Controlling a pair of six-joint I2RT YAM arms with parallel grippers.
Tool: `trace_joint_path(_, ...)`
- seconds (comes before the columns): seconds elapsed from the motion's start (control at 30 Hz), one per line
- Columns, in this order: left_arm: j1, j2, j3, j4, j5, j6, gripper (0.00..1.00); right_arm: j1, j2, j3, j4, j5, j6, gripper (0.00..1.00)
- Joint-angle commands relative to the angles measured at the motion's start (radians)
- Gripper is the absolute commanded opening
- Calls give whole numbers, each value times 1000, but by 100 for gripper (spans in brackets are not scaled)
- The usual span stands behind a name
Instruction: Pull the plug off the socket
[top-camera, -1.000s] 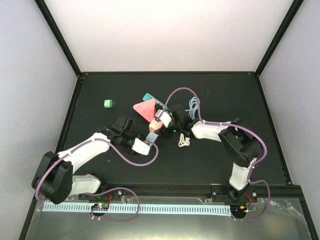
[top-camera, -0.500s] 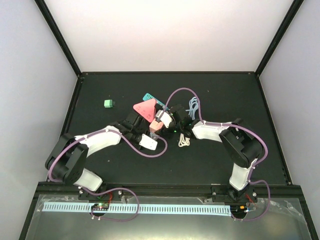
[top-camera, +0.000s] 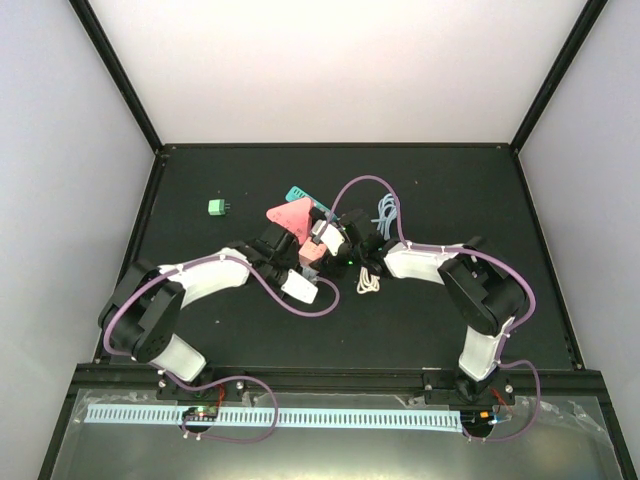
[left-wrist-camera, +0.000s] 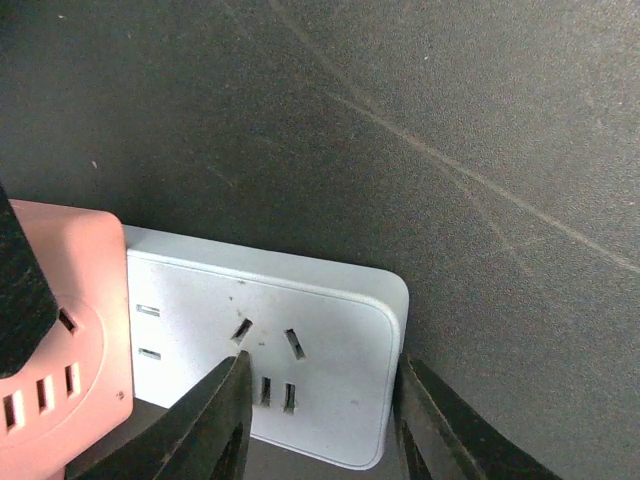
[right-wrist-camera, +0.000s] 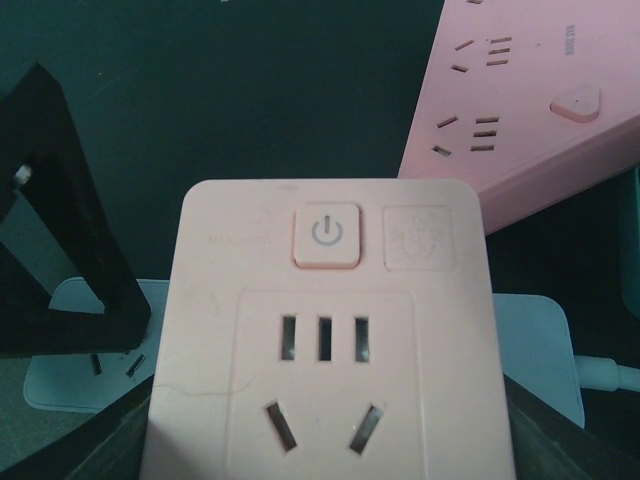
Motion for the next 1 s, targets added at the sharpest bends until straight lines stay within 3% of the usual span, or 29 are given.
trace_joint_path(0.0,-16,81,9,-6,-78,-5,38,4,-7,-40,-198,-72,9,1)
trace_joint_path(0.7,-27,160,67,-96,-108,-33,34,4,-121,-57,-170,-115,3,1)
trace_joint_path(0.97,-34,174,80,-110,-117,-35,34,4,-140,-108,-81,-135,43,1)
